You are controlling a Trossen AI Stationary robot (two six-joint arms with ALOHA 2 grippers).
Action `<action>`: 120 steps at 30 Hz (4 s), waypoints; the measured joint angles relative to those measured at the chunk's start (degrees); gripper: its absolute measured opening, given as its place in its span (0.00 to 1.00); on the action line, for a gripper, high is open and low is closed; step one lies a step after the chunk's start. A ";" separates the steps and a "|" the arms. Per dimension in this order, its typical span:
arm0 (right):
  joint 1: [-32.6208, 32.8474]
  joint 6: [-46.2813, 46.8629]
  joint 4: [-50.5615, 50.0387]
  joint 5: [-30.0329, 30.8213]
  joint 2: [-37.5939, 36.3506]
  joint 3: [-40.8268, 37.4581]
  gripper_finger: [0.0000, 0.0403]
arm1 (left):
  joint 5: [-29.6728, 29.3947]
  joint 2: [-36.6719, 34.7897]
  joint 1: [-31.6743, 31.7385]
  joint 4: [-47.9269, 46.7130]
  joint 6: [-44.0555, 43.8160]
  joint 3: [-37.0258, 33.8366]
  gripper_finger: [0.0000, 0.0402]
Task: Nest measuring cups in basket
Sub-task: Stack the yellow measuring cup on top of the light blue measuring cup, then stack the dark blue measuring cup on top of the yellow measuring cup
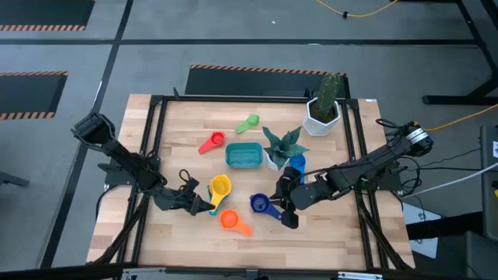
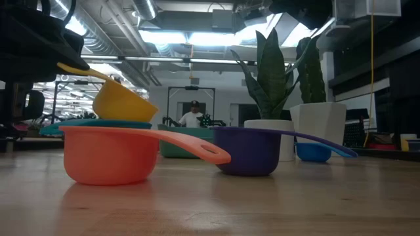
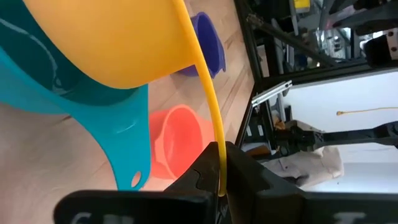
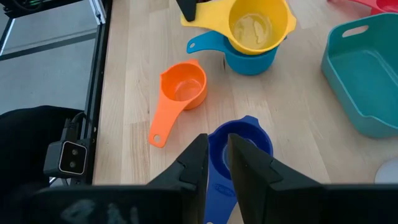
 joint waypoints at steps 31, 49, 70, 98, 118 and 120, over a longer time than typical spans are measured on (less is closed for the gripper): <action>-0.02 -1.30 0.00 -0.02 0.00 0.00 0.16 | 16.91 0.00 0.83 -1.27 -1.69 -0.02 0.25; 5.21 0.03 -8.43 0.02 -0.83 0.02 0.16 | 8.84 0.04 0.83 9.20 7.58 1.49 0.25; 10.57 1.69 -18.75 2.47 -3.87 -5.83 0.16 | 7.69 0.79 9.76 -13.77 54.31 34.49 0.25; 10.54 3.04 -15.72 -6.60 -4.39 -9.53 0.16 | 31.37 20.09 28.33 -14.96 60.51 45.86 0.26; 10.54 3.37 -15.67 -6.53 -4.41 -9.53 0.16 | 31.90 24.44 29.64 -33.29 63.49 53.31 0.39; 10.54 3.34 -15.67 -6.53 -4.39 -9.53 0.16 | 29.65 24.44 28.69 -43.19 63.47 57.26 0.39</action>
